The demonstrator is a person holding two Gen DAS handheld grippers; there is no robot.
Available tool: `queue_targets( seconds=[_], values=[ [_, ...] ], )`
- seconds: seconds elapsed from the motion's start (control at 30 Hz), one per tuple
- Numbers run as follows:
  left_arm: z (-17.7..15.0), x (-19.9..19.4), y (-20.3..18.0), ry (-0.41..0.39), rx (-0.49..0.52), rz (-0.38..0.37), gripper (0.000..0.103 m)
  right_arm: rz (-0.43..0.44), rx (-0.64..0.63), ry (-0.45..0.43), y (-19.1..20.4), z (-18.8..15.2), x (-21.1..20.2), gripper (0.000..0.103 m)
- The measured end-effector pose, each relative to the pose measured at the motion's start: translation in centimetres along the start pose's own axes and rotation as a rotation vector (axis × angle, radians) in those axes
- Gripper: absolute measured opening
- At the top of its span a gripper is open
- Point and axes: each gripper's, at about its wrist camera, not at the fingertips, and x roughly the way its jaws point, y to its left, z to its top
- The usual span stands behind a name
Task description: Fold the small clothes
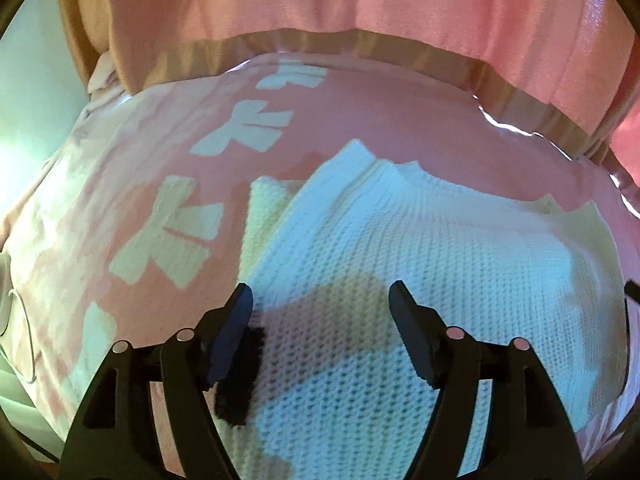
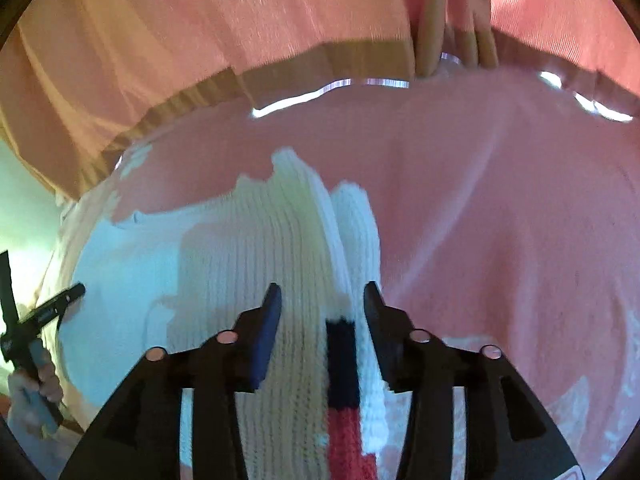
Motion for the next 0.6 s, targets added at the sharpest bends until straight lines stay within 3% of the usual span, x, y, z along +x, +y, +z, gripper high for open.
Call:
queue_targets(
  seconds=[0.03, 0.07, 0.13, 0.23, 0.3, 0.33, 0.4, 0.47, 0.6],
  values=[
    [-0.1, 0.2, 0.1, -0.004, 0.0, 0.003, 0.071, 0.018, -0.001, 0.022, -0.4, -0.3, 0.3, 0.036],
    [-0.2, 0.3, 0.1, -0.005, 0.002, 0.007, 0.071, 0.039, -0.003, 0.036, -0.3, -0.4, 0.8, 0.007],
    [-0.4, 0.8, 0.0, -0.001, 0.008, 0.024, 0.07, 0.039, -0.012, 0.03, -0.2, -0.5, 0.5, 0.008],
    [-0.6, 1.6, 0.4, 0.011, 0.01, 0.06, 0.071, -0.009, 0.004, -0.074, -1.7, -0.2, -2.3, 0.007],
    [-0.6, 2.5, 1.4, 0.041, -0.041, 0.013, 0.074, -0.064, 0.038, -0.04, -3.6, -0.3, -1.4, 0.007],
    [-0.6, 2.7, 1.9, 0.046, -0.073, -0.011, 0.078, -0.081, 0.054, 0.028, -4.4, -0.5, 0.3, 0.007],
    [-0.5, 3.0, 2.4, 0.056, -0.1, -0.023, 0.082, -0.081, 0.039, 0.075, -4.3, -1.1, 1.8, 0.009],
    [-0.4, 2.5, 2.4, 0.062, -0.11, -0.019, 0.081, -0.107, -0.02, 0.008, -3.0, -1.2, 0.0, 0.011],
    [-0.4, -0.4, 1.3, 0.004, -0.094, -0.027, 0.078, -0.054, -0.113, -0.167, 0.0, -2.0, -5.0, 0.019]
  ],
)
